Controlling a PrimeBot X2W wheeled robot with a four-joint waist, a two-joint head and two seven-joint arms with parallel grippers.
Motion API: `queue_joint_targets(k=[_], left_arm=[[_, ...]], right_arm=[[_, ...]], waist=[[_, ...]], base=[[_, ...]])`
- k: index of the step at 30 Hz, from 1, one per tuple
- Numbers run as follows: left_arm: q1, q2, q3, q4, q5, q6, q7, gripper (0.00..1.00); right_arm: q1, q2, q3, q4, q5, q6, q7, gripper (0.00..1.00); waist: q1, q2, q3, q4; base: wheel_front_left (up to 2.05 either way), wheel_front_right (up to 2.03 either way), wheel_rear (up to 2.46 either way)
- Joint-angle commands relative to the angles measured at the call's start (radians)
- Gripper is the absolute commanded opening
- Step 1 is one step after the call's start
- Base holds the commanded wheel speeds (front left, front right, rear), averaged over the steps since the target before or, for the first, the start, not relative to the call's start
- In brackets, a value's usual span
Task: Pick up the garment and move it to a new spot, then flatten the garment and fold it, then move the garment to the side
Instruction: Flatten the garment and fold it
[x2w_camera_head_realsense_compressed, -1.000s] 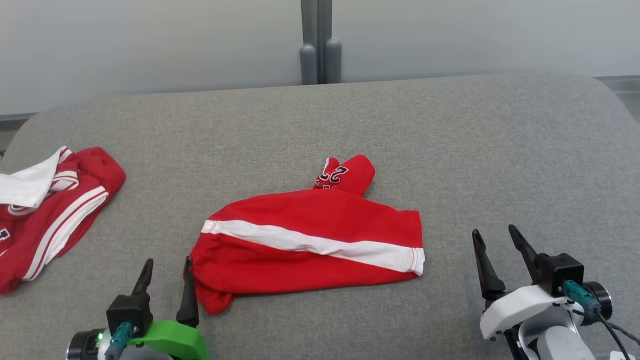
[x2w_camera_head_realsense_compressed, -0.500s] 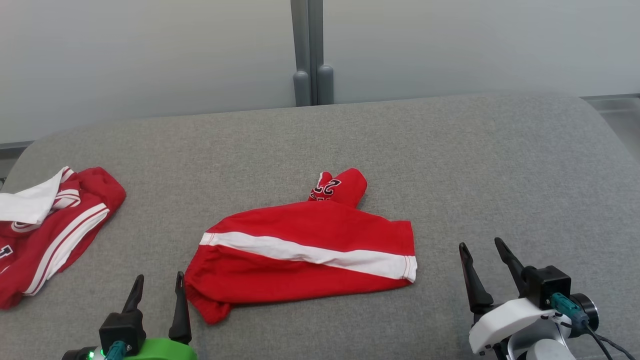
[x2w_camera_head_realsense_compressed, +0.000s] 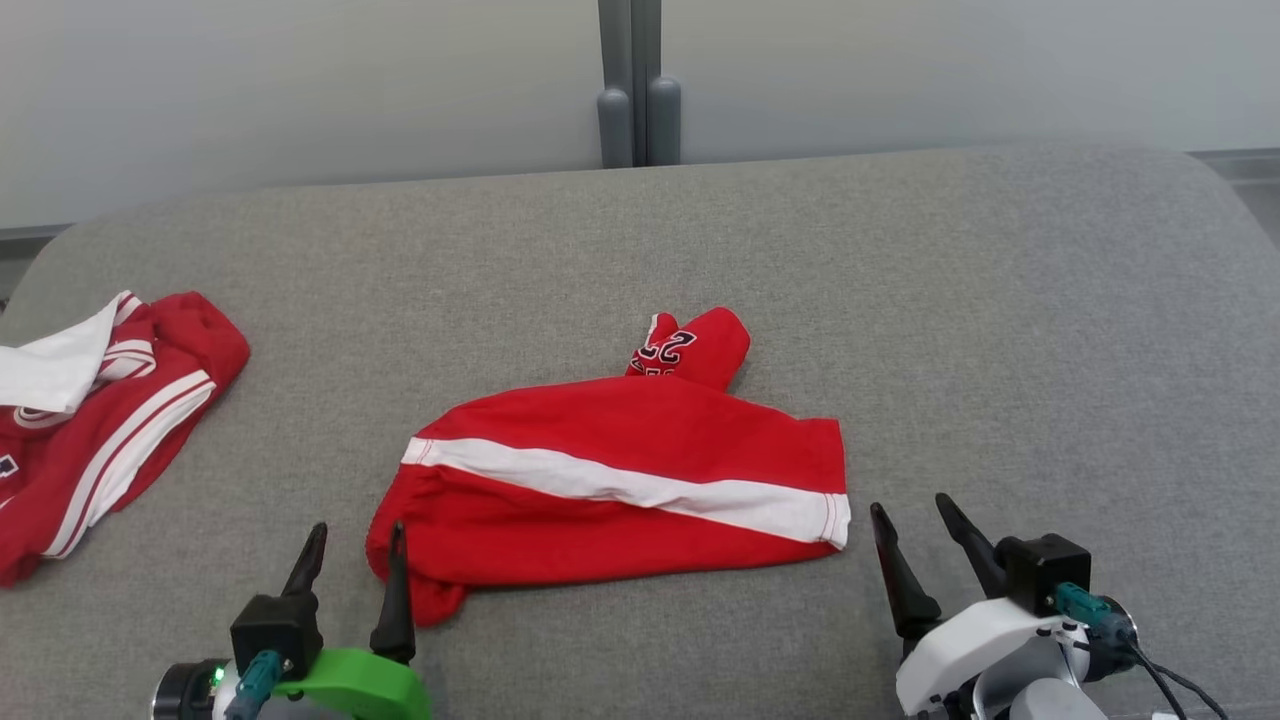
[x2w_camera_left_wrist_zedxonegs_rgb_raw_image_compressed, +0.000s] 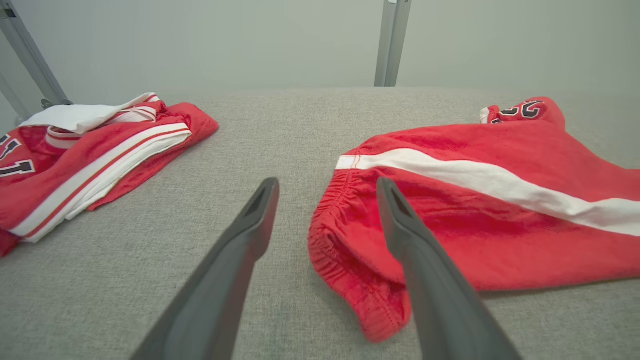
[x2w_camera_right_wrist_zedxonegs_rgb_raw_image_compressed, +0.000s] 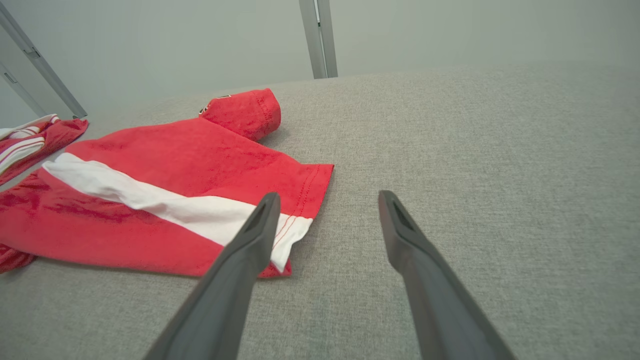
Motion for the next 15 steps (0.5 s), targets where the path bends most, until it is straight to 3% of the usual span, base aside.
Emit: queue_joint_targets(k=[1,9,15], left_arm=[[-0.023,0.002,-0.003,-0.001,0.003,-0.002,-0.001,1.0],[-0.099,0.002,-0.023,0.041,0.006,-0.02,-0.001,1.0],[-0.158,0.002,-0.018,0.066,0.0,-0.033,-0.001,1.0]], right_arm=[[-0.019,-0.002,0.004,0.009,0.017,-0.001,-0.001,1.0],[-0.101,-0.001,0.096,0.127,0.15,-0.001,-0.001,1.0],[-0.134,-0.001,0.118,0.181,0.187,-0.001,-0.001,0.98]], waist=[[0.0,0.0,0.018,0.009],[0.0,0.0,0.067,0.028],[0.0,0.0,0.106,0.038]], base=[[0.0,0.0,0.0],[0.0,0.0,0.0],[0.0,0.0,0.0]])
